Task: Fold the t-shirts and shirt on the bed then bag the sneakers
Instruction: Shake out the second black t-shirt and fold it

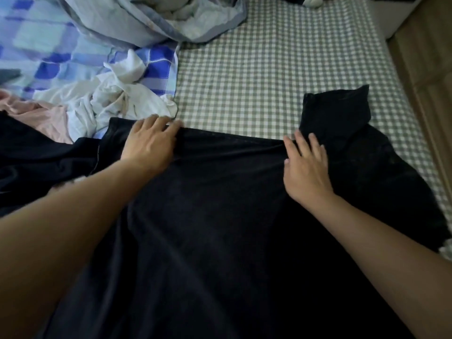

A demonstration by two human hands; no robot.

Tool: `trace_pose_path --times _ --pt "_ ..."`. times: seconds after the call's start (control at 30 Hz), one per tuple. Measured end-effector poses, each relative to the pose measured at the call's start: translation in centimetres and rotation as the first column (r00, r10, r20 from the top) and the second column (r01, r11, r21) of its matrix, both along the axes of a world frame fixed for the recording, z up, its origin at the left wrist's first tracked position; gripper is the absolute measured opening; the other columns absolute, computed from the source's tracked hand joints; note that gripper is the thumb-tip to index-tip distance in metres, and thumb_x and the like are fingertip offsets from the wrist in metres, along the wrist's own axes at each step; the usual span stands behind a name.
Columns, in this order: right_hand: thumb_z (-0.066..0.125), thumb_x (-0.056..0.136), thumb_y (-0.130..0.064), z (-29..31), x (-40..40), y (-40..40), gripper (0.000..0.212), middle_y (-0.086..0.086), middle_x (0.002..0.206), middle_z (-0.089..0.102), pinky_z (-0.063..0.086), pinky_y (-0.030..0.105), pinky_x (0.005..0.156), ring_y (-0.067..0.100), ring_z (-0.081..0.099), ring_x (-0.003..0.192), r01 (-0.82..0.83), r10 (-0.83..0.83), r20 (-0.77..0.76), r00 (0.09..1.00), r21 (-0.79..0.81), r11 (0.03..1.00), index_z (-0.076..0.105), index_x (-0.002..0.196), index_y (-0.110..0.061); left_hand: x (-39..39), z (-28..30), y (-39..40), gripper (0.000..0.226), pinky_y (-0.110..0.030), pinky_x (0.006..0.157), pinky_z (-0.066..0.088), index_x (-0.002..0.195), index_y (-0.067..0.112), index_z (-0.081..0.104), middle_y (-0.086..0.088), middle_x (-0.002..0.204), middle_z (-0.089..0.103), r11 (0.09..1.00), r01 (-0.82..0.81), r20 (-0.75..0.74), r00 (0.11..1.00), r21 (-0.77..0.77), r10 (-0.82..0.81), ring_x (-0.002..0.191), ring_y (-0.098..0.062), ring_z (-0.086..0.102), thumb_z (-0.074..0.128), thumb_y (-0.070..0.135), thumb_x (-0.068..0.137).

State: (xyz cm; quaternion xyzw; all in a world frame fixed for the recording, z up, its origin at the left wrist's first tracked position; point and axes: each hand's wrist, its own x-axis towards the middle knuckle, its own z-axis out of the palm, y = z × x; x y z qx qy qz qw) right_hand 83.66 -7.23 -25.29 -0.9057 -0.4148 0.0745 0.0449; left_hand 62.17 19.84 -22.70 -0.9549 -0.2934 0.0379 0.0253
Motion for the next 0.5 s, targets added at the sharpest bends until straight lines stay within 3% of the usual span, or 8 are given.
trace_pose_path --times 0.1,0.2,0.27,0.37,0.43,0.5 --pt "0.046 0.102 -0.010 0.3 4.4 1.0 0.052 0.008 0.168 0.011 0.010 0.053 0.124 0.036 0.003 0.153 0.035 -0.035 0.015 0.999 0.015 0.999 0.040 0.151 -0.023 1.0 0.6 3.3 0.025 -0.049 0.103 0.037 0.119 0.015 0.062 -0.014 0.122 0.061 1.000 0.005 -0.095 0.995 0.027 -0.003 0.118 -0.039 0.054 0.050 0.027 0.101" --pt "0.054 0.102 -0.020 0.7 8.1 1.5 0.026 0.013 0.162 0.028 0.015 0.054 0.122 0.039 0.017 0.149 -0.100 0.111 0.138 0.984 -0.086 0.991 0.065 0.125 -0.015 1.1 0.3 4.7 0.028 -0.047 0.101 0.039 0.121 0.017 0.062 -0.011 0.117 0.059 0.995 0.002 -0.200 0.980 0.100 0.018 0.116 -0.035 0.054 0.054 0.032 0.099" --pt "0.061 0.097 -0.019 1.0 9.5 1.4 0.024 0.014 0.152 0.041 0.028 0.054 0.117 0.039 0.032 0.139 -0.047 0.074 0.206 0.976 -0.129 0.990 0.068 0.119 -0.011 1.5 -0.2 4.8 0.031 -0.047 0.098 0.041 0.126 0.019 0.060 -0.009 0.122 0.057 0.992 -0.085 -0.219 0.970 0.088 0.102 0.119 -0.032 0.051 0.055 0.031 0.098" --pt "0.066 0.092 -0.017 1.1 9.3 1.6 0.021 0.009 0.139 0.052 0.040 0.049 0.105 0.035 0.041 0.124 0.103 -0.079 0.192 0.978 -0.120 0.987 0.071 0.113 -0.015 2.5 -1.3 4.4 0.028 -0.048 0.095 0.043 0.123 0.016 0.061 -0.010 0.124 0.058 0.981 -0.163 -0.235 0.954 0.109 0.184 0.120 -0.032 0.051 0.050 0.026 0.100" --pt "0.071 0.086 -0.012 0.7 8.7 1.7 0.019 0.008 0.132 0.056 0.040 0.049 0.107 0.034 0.043 0.123 0.087 -0.050 0.244 0.968 -0.143 0.986 0.072 0.105 -0.015 2.8 -1.9 4.6 0.025 -0.047 0.094 0.044 0.120 0.015 0.062 -0.010 0.124 0.059 0.982 -0.159 -0.235 0.955 0.107 0.180 0.119 -0.032 0.052 0.049 0.025 0.101" --pt "0.072 0.081 -0.006 0.0 8.4 1.8 0.020 0.012 0.129 0.059 0.035 0.053 0.112 0.036 0.044 0.124 -0.024 0.033 0.289 0.957 -0.035 0.999 0.072 0.100 -0.009 2.5 -2.3 5.2 0.025 -0.047 0.094 0.043 0.117 0.015 0.062 -0.010 0.122 0.059 0.987 -0.153 -0.203 0.966 0.054 0.161 0.118 -0.033 0.052 0.046 0.030 0.104"
